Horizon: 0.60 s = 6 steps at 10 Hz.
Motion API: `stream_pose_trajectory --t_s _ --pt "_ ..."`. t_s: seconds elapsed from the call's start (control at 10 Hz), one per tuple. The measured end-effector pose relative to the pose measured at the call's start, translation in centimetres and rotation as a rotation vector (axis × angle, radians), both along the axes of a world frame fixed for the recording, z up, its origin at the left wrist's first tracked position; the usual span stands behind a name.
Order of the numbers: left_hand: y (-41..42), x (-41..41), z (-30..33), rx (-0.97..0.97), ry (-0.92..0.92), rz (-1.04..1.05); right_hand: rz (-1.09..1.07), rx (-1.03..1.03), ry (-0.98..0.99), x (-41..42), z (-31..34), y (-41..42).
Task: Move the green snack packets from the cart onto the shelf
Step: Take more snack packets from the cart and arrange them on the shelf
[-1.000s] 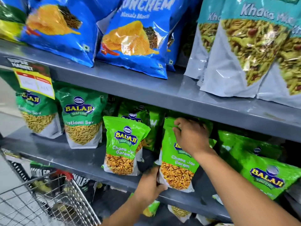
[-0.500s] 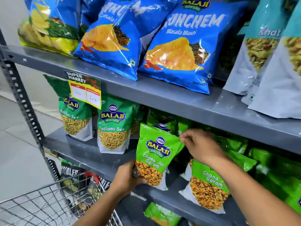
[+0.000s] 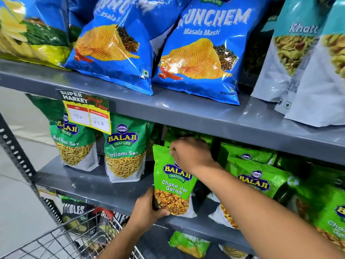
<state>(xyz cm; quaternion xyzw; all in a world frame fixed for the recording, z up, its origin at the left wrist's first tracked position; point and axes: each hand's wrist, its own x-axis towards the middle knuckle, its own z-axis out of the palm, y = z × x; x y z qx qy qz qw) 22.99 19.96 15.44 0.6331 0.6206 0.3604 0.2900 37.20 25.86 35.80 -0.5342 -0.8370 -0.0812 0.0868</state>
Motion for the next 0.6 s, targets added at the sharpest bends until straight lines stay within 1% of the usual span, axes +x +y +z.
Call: stream_pose_trajectory --t_s 0.1,0.2,0.3,0.4,0.5,0.6 --pt "0.1 -0.1 -0.2 -0.025 -0.008 0.016 -0.013 0.161 -0.030 -0.6 -0.6 -0.7" --pt "0.4 0.1 0.5 -0.017 -0.004 0.016 -0.016 0.204 0.004 -0.5 -0.5 -1.1" --pt "-0.9 0.6 2.0 0.015 -0.044 0.025 -0.051 0.336 0.102 3.2 -0.9 -3.8" --pt "-2.2 1.1 2.2 0.062 -0.153 0.026 -0.050 0.359 0.257 5.3 -4.7 -6.8" --pt "-3.7 2.7 1.3 0.081 -0.193 0.110 -0.229 0.173 0.508 6.9 -12.7 -11.2" --pt "-4.6 4.2 1.9 0.046 -0.201 0.155 -0.416 0.076 0.469 9.6 -15.6 -12.5"
